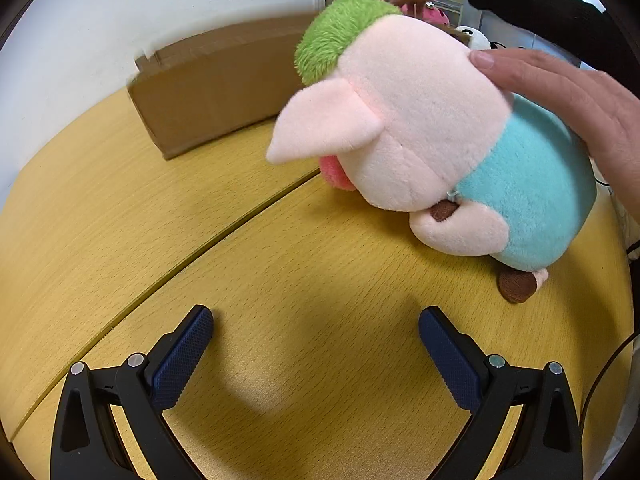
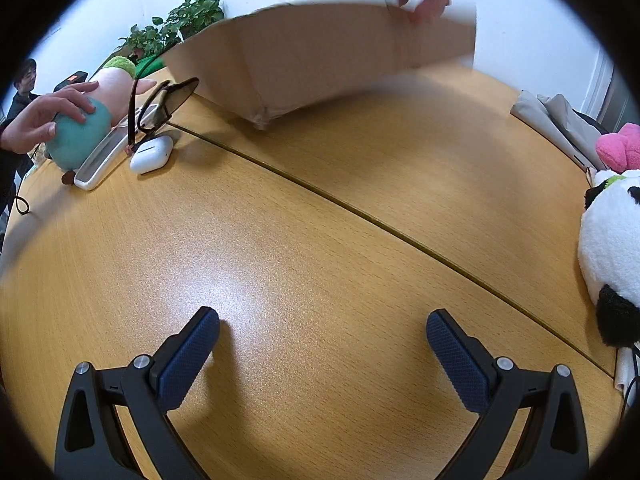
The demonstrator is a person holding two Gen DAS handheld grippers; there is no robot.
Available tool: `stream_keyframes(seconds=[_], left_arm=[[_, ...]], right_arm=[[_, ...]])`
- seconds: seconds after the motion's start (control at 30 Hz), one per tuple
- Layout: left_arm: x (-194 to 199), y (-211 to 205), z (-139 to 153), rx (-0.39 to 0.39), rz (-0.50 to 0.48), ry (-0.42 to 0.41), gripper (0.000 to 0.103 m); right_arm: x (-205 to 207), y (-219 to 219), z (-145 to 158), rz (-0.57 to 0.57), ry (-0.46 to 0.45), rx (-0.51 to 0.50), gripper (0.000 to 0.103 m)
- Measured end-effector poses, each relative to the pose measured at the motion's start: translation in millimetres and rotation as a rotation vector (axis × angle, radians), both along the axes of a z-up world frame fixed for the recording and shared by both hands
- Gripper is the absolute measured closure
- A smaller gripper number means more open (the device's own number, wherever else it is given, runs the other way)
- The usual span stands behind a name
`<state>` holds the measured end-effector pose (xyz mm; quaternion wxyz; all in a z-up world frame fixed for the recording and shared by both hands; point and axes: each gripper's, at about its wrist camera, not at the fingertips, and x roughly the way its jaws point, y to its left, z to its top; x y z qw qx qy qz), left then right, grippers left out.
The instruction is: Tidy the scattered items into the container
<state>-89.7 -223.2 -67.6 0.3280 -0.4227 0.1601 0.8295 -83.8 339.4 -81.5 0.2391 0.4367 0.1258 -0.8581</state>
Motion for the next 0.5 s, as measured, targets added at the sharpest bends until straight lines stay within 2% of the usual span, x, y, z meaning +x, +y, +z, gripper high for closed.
stream_keyframes(seconds=[0.5], left_arm=[[2.4,-4.2,7.7,0.0,0.0,0.0,0.0]], right_arm=[[-1.1,1.5,-0.2,0.0,0.0,0.001,0.0]])
